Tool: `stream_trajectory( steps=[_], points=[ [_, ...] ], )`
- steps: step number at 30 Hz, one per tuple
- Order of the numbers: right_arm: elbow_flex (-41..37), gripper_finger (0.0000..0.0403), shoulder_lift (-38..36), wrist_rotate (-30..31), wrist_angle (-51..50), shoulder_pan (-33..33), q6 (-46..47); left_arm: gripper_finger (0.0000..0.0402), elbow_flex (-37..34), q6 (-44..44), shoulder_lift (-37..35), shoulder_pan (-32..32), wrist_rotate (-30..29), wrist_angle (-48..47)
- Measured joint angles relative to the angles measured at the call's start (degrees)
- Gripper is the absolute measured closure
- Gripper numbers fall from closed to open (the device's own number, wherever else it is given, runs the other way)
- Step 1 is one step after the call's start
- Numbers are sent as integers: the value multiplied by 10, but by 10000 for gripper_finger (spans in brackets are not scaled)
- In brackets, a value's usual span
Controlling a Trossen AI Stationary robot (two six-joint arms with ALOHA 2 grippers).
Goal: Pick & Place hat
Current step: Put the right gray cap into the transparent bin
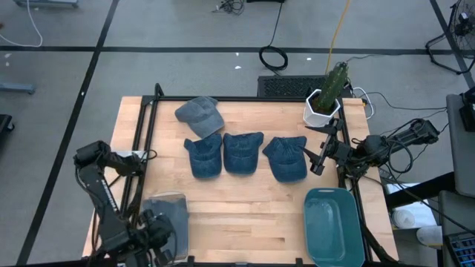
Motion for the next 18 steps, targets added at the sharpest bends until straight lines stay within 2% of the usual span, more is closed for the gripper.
stream_trajectory(
  steps=[3, 7, 11, 18],
  points=[
    [0, 123, 0, 0, 0, 0, 0, 400, 0, -21, 7, -12, -20, 4],
    [0, 123, 0, 0, 0, 0, 0, 400, -2, -32, 29, -8, -19, -3],
    [0, 124, 0, 0, 0, 0, 0, 400, -17, -32, 50, 12, 13, 5],
    [0, 124, 0, 0, 0, 0, 0, 399, -78, -15, 53, 60, 105, 95]
  ],
)
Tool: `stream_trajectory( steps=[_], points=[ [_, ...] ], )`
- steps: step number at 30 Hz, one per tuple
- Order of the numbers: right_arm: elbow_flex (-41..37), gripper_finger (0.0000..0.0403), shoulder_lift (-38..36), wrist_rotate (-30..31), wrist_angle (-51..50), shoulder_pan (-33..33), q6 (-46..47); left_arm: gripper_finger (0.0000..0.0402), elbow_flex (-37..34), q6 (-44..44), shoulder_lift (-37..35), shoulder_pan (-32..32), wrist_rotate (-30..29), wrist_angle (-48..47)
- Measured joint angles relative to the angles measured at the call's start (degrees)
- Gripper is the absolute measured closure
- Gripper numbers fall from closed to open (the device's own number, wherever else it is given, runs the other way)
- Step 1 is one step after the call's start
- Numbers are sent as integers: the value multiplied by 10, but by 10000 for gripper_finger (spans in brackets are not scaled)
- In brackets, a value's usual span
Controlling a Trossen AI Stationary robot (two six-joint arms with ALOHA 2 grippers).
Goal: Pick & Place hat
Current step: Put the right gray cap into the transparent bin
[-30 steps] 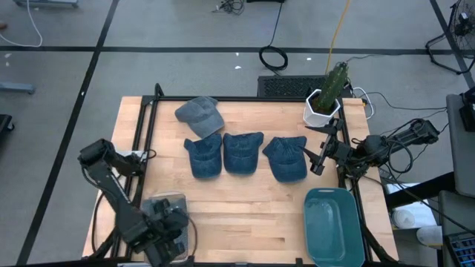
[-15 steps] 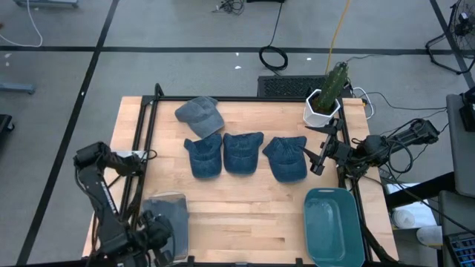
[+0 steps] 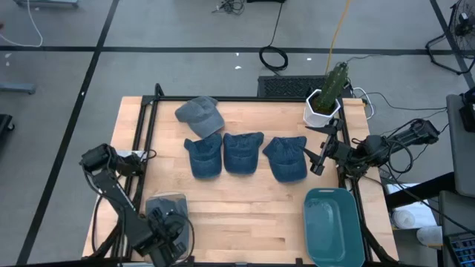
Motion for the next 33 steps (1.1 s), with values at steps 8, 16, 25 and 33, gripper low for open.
stream_trajectory(
  steps=[8, 16, 25, 33],
  points=[
    [0, 124, 0, 0, 0, 0, 0, 398, -28, 9, -1, 33, 39, 20],
    [0, 124, 0, 0, 0, 0, 0, 394, -20, 48, 1, 40, 47, 25],
    [0, 124, 0, 0, -1, 0, 0, 386, 52, 58, -8, 35, -14, -43],
    [0, 124, 0, 0, -3, 0, 0, 393, 59, 68, -11, 32, -18, -45]
  ],
)
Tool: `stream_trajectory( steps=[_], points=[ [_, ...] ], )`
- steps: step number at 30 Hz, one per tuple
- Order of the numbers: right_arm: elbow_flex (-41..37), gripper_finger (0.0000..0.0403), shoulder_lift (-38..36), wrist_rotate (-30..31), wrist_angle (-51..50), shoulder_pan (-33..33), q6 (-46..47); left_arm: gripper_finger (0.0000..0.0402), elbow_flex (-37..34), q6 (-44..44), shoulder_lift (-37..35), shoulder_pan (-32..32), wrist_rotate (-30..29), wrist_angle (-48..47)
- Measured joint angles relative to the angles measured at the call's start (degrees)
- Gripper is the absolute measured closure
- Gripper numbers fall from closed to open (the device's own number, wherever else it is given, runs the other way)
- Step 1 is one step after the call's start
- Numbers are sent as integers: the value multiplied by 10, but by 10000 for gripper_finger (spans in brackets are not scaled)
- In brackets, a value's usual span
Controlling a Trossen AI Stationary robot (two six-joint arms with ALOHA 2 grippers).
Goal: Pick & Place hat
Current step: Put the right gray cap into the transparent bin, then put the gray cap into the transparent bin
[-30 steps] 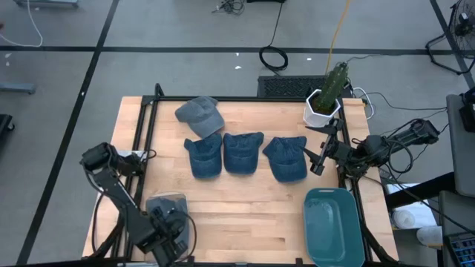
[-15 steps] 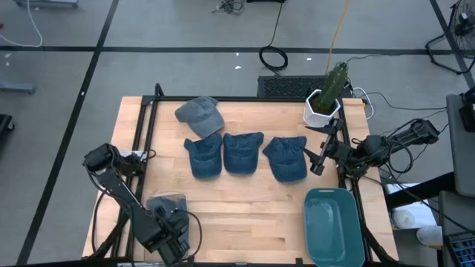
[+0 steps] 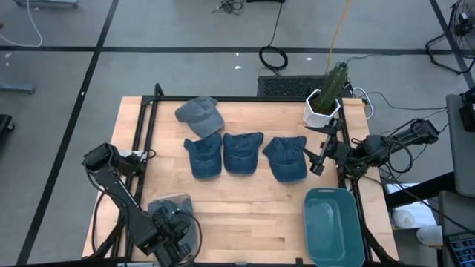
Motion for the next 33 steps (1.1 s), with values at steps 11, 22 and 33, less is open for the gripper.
stream_trajectory(
  steps=[11, 22, 33],
  points=[
    [0, 124, 0, 0, 0, 0, 0, 376, 1, 41, -8, -4, 25, 1],
    [0, 124, 0, 0, 0, 0, 0, 376, 19, 77, -77, -11, -43, 2],
    [0, 124, 0, 0, 0, 0, 0, 376, 19, 322, -182, -65, -354, 49]
  ],
)
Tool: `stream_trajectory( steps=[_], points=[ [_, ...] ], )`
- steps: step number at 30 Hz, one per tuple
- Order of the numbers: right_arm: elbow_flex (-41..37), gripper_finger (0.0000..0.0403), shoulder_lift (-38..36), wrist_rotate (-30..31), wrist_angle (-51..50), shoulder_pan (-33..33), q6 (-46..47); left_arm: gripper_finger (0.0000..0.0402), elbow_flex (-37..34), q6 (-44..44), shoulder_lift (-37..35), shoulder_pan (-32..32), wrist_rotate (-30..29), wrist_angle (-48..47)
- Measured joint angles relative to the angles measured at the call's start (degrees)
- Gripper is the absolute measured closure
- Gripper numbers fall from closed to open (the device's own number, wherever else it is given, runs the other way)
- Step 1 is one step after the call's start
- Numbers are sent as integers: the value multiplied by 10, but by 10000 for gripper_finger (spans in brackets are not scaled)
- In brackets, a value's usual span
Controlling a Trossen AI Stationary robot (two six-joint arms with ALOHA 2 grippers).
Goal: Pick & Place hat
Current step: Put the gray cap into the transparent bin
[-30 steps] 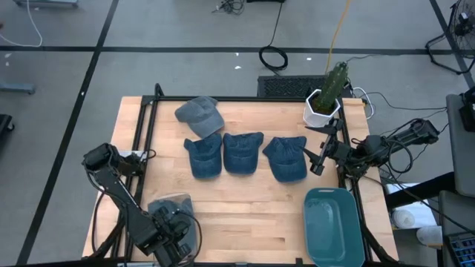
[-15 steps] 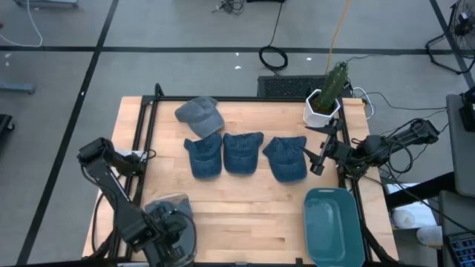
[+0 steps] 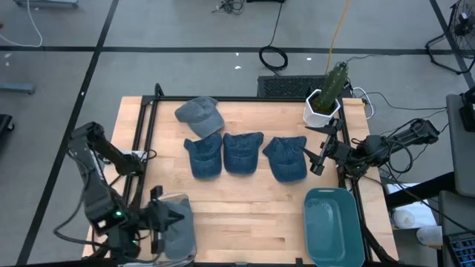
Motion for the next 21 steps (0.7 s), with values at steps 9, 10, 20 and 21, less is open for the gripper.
stream_trajectory(
  steps=[9, 10, 20, 21],
  points=[
    [0, 124, 0, 0, 0, 0, 0, 376, 0, 82, -12, 6, -86, -2],
    [0, 124, 0, 0, 0, 0, 0, 376, 0, 89, -12, 9, -102, -2],
    [0, 124, 0, 0, 0, 0, 0, 376, -20, 11, -71, 72, -214, -116],
    [0, 124, 0, 0, 0, 0, 0, 376, -31, 0, -82, 83, -217, -122]
  ],
)
